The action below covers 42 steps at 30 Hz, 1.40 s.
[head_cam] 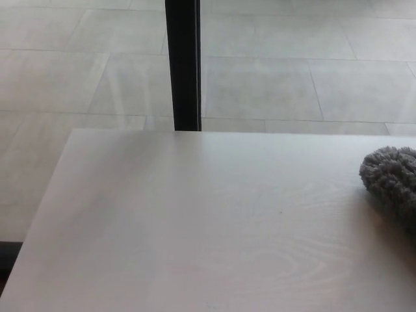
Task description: The robot uses its right hand to pick up the duster kept in the middle of the desk and use it to wipe the desk by swiping its surface twice
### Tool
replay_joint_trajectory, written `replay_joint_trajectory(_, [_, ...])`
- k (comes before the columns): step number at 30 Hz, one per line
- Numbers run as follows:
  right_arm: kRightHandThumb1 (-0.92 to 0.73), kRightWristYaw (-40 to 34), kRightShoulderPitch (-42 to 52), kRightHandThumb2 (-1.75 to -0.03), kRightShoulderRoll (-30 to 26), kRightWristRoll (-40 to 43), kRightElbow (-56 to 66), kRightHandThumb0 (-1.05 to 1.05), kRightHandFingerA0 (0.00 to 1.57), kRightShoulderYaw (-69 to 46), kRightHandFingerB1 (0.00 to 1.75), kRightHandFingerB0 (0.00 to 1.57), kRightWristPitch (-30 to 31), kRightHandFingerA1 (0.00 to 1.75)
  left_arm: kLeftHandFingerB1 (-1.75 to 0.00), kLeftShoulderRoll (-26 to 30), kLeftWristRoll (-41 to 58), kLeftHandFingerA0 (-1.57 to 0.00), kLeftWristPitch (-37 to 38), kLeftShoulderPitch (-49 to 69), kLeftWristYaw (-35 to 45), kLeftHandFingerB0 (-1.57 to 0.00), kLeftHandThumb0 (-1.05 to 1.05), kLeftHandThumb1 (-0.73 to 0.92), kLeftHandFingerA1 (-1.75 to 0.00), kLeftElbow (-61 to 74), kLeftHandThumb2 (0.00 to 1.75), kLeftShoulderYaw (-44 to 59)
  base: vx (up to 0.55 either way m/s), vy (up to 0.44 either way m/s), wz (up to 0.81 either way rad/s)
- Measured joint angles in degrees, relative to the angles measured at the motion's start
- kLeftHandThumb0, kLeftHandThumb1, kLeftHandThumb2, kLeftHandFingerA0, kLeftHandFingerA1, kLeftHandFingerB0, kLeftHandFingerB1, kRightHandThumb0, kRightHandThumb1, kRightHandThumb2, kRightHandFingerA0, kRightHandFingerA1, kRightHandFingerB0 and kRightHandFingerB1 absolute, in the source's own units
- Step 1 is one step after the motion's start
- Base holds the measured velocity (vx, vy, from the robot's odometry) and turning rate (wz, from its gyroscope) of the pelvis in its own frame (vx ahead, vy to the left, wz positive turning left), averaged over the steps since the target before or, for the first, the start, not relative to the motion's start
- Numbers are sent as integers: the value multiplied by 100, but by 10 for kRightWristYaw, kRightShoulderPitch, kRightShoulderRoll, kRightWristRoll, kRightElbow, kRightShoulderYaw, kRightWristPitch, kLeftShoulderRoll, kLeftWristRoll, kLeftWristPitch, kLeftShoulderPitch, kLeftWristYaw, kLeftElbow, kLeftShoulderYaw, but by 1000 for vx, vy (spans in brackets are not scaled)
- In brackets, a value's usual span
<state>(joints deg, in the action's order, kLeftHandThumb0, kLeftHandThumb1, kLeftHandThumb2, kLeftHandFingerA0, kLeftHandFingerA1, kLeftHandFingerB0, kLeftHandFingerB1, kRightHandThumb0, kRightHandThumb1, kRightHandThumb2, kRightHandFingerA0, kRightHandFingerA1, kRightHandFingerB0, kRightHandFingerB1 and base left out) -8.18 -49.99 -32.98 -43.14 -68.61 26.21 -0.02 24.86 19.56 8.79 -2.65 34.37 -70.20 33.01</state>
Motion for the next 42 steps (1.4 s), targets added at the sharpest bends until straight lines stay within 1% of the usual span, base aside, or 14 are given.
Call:
replay_joint_trajectory(4, [-81,33,12,-103,-51,20,50,-104,0,-46,0,0,-5,0,-44,0,0,-42,0,3,0,-46,-63,71,-60,0,61,0,0,0,0])
replay_joint_trajectory(7, [-92,54,55,-89,-100,42,116,-103,0,-104,0,0,-10,0,-44,0,0,-41,0,6,0,-47,-66,70,-61,0,61,1,0,0,0])
replay_joint_trajectory(8, [-87,57,69,-123,-110,47,131,-102,0,-118,3,1,-11,25,-44,0,0,-41,0,6,0,-48,-66,71,-62,0,62,1,0,0,0])
replay_joint_trajectory(9, [-92,60,92,-84,-125,54,150,-97,0,-143,18,0,-14,0,-44,-1,0,-41,0,7,0,-48,-66,71,-61,0,61,1,0,0,0])
replay_joint_trajectory(10, [-82,62,116,-122,-136,60,164,-103,0,-166,11,7,-17,34,-44,-1,0,-42,0,7,0,-48,-66,70,-62,0,61,0,0,0,0])
replay_joint_trajectory(14, [-74,66,199,-117,-153,87,189,-102,0,-250,29,2,-36,35,-45,-1,-1,-41,0,8,0,-47,-66,68,-61,0,61,1,0,0,0])
replay_joint_trajectory(15, [-91,67,220,-72,-154,94,193,-97,0,-271,46,0,-42,18,-44,-1,-1,-42,0,9,0,-47,-66,70,-60,0,61,1,0,0,0])
replay_joint_trajectory(16, [-68,67,239,-110,-154,101,195,-89,0,-290,59,9,-46,56,-44,-1,-1,-43,0,9,0,-49,-66,70,-60,0,61,1,0,0,0])
replay_joint_trajectory(20, [-66,68,311,-100,-154,127,195,-77,13,-364,60,20,-62,69,-44,-2,-1,-39,0,10,0,-48,-66,70,-61,0,61,1,0,0,0])
replay_joint_trajectory(22, [-75,68,344,-63,-153,141,193,-76,21,-402,63,33,-69,88,-46,-2,-1,-39,0,11,0,-45,-64,70,-63,0,61,1,0,0,0])
replay_joint_trajectory(36, [-77,83,464,-60,-96,243,111,-70,4,-613,67,8,-100,89,-41,-2,-1,-43,0,15,-5,-46,-66,72,-54,-4,62,1,0,0,0])
replay_joint_trajectory(37, [-76,85,470,-61,-88,251,102,-73,19,-628,75,5,-101,137,-43,-2,-2,-41,0,16,-6,-44,-68,70,-58,-5,61,1,0,0,0])
replay_joint_trajectory(40, [-71,90,482,-61,-67,270,83,-70,53,-663,79,9,-102,151,-45,-2,-2,-42,0,18,-11,-43,-69,71,-61,-6,62,0,0,0,0])
replay_joint_trajectory(42, [-74,95,491,-59,-49,284,70,-69,41,-688,76,13,-102,110,-43,-1,-3,-41,0,21,-16,-38,-70,75,-60,-8,63,0,0,0,0])
